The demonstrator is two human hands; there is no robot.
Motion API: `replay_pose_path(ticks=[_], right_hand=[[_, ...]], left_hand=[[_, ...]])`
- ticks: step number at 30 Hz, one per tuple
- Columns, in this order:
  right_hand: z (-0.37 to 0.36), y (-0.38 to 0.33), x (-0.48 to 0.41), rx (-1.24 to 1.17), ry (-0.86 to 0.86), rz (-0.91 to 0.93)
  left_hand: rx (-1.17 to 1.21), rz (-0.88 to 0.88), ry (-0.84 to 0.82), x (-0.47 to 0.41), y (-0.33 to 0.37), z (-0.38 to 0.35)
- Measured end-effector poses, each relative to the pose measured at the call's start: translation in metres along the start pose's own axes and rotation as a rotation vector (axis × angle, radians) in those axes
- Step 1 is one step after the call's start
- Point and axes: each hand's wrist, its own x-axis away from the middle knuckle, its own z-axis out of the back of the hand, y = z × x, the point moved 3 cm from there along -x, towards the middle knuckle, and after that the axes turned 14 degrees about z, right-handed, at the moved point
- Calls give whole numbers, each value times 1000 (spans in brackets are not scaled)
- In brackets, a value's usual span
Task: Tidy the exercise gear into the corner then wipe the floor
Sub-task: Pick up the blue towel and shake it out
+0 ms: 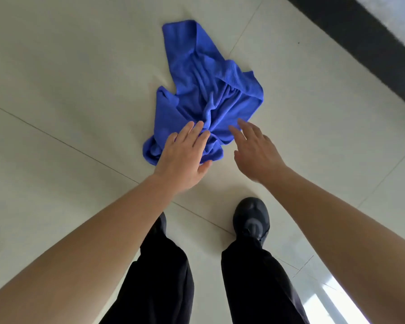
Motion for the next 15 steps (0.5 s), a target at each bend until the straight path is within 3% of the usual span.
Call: replay_pose_path(ticks=[4, 7, 11, 15], right_hand=[[-49, 1, -31, 102, 38, 50], [-46, 2, -28, 198, 104, 30], [-4, -20, -1, -56, 251, 131], [65, -44, 37, -108, 287, 194]], left_hand=[[-131, 125, 13, 0, -15, -51], [-137, 119, 81, 8, -29, -50], [-92, 161, 56, 34, -39, -16], [61, 280, 85, 53, -27, 59]])
